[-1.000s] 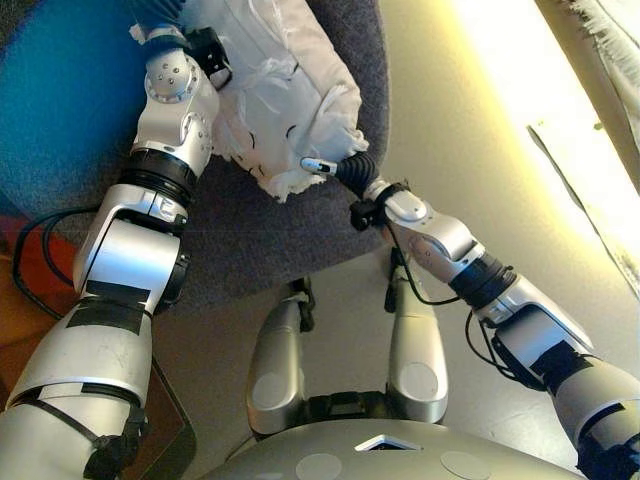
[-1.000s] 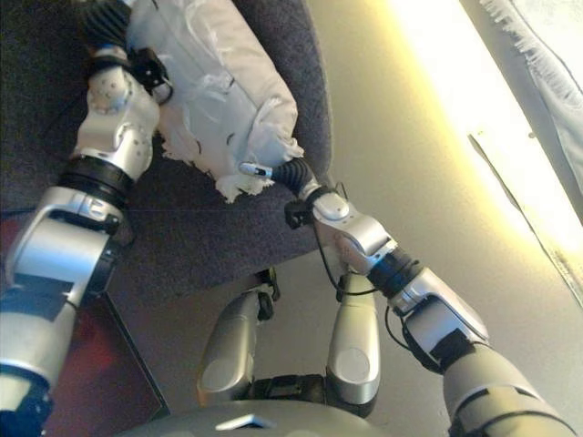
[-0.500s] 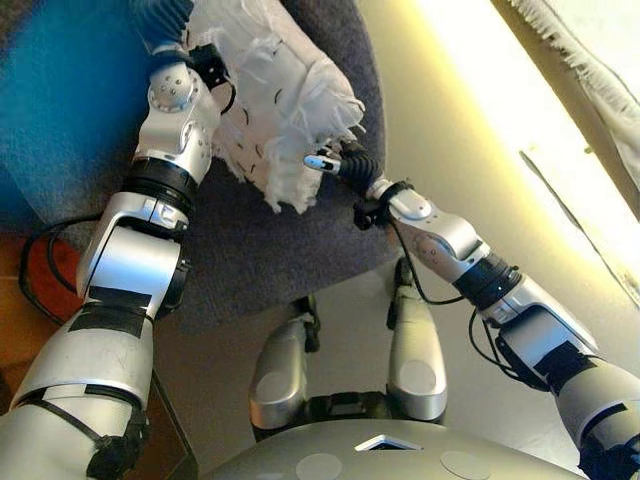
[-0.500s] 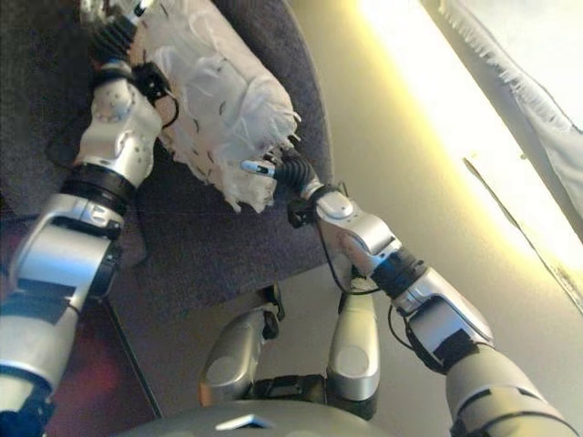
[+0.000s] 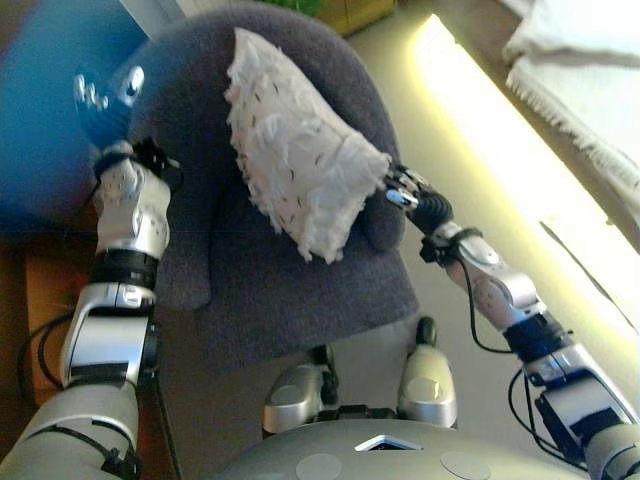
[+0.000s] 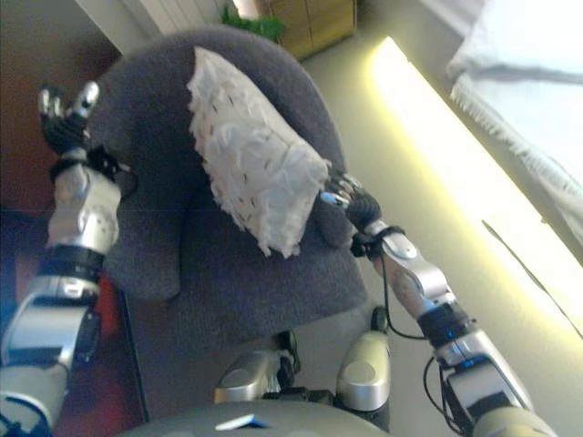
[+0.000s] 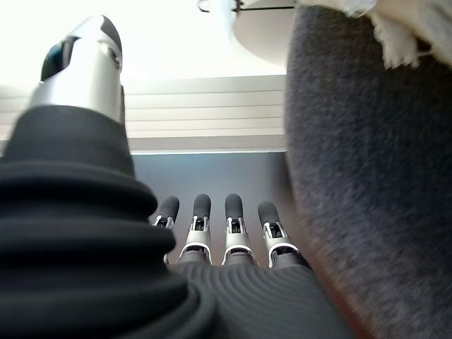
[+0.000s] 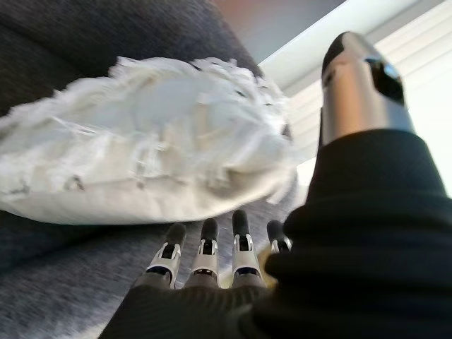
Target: Pick up the cushion and take it to the sofa
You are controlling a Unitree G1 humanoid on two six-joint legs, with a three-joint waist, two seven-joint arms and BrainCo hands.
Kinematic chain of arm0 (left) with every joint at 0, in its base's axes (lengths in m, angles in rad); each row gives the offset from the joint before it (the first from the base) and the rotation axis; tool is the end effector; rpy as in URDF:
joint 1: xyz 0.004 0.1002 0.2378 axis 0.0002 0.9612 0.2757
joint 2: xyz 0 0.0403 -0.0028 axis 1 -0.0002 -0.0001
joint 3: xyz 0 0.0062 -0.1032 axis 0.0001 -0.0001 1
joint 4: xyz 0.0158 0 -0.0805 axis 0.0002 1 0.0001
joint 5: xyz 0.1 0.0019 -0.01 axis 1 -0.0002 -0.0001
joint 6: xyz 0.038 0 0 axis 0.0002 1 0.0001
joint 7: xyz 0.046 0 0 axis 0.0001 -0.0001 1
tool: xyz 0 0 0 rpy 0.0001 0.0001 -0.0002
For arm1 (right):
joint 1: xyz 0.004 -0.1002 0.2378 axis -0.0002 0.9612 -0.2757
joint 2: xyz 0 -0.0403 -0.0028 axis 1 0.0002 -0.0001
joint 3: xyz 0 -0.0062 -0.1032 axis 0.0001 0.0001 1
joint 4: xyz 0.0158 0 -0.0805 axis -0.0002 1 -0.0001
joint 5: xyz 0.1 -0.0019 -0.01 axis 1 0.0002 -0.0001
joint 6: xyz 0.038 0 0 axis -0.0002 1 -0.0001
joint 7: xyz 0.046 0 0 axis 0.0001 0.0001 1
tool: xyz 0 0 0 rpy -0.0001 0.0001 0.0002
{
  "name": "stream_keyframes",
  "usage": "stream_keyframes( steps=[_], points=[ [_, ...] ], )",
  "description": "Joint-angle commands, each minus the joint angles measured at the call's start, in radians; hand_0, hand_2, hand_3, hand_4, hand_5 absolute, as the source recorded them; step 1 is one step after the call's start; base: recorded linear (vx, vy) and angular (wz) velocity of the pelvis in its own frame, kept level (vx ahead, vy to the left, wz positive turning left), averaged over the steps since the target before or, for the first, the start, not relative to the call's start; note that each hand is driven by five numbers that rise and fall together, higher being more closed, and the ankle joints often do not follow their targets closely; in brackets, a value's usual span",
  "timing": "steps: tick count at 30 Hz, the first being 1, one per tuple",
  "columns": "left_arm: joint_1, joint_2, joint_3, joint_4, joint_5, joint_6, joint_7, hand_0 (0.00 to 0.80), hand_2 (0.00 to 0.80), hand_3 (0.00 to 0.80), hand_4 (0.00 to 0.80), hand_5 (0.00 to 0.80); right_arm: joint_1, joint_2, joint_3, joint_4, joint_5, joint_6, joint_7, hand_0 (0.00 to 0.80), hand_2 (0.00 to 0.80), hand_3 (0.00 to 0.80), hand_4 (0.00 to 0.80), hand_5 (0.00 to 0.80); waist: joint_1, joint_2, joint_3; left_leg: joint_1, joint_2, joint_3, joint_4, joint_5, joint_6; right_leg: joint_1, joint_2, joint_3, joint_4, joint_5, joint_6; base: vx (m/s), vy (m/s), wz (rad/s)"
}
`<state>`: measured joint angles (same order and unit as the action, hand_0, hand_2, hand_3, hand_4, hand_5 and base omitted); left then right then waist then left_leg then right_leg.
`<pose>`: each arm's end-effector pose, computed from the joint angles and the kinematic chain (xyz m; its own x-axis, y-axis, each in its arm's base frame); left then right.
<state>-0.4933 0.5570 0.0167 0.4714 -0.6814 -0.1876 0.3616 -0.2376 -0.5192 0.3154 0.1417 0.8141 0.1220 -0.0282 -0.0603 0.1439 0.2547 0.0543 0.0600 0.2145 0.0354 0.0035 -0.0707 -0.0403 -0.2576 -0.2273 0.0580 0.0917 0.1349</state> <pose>0.2875 0.2651 0.1262 0.8544 0.4862 0.1836 -0.4384 0.8640 -0.2477 0.2416 -0.1883 0.0616 0.9491 0.2579 -0.1807 -0.2119 0.9475 0.2397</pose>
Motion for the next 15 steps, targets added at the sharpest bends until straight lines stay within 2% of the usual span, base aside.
stream_keyframes(
  steps=[1,4,7,9,15],
  points=[
    [0.086,0.005,0.058,-0.119,0.020,-0.089,-0.097,0.000,0.000,0.000,0.000,0.000,0.077,0.063,-0.042,-0.100,-0.038,-0.070,0.049,0.000,0.000,0.000,0.000,0.000,0.033,-0.079,-0.117,-0.040,0.024,-0.012,0.066,-0.027,-0.039,0.069,-0.039,-0.024,0.003,-0.111,0.025,-0.058,-0.093,0.08],
    [0.188,-0.074,0.062,-0.249,-0.056,-0.106,-0.165,0.000,0.000,0.000,0.000,0.000,0.135,0.088,-0.074,-0.100,-0.055,-0.096,0.071,0.000,0.000,0.000,0.000,0.000,0.049,-0.094,-0.120,-0.029,0.027,-0.029,0.048,-0.020,-0.037,0.087,-0.023,-0.032,-0.003,-0.114,0.021,-0.071,-0.121,0.12],
    [0.262,-0.151,0.029,-0.358,-0.099,-0.106,-0.210,0.000,0.000,0.000,0.000,0.000,0.176,0.120,-0.096,-0.099,-0.067,-0.122,0.074,0.000,0.000,0.000,0.000,0.000,0.059,-0.110,-0.119,-0.021,0.032,-0.049,0.043,-0.017,-0.034,0.102,-0.006,-0.035,-0.004,-0.118,0.019,-0.080,-0.149,0.23],
    [0.301,-0.191,0.019,-0.408,-0.155,-0.077,-0.268,0.000,0.000,0.000,0.000,0.000,0.200,0.136,-0.112,-0.095,-0.058,-0.132,0.075,0.000,0.000,0.000,0.000,0.000,0.066,-0.122,-0.117,-0.018,0.039,-0.061,0.048,-0.018,-0.035,0.111,0.005,-0.037,-0.005,-0.119,0.015,-0.083,-0.155,0.16],
    [0.399,-0.231,0.001,-0.503,-0.296,-0.001,-0.424,0.000,0.000,0.000,0.000,0.000,0.265,0.179,-0.136,-0.069,-0.044,-0.164,0.111,0.000,0.000,0.000,0.000,0.000,0.083,-0.142,-0.115,-0.005,0.053,-0.074,0.017,-0.004,-0.033,0.130,0.039,-0.040,-0.037,-0.107,0.012,-0.086,-0.127,0.05]
  ],
)
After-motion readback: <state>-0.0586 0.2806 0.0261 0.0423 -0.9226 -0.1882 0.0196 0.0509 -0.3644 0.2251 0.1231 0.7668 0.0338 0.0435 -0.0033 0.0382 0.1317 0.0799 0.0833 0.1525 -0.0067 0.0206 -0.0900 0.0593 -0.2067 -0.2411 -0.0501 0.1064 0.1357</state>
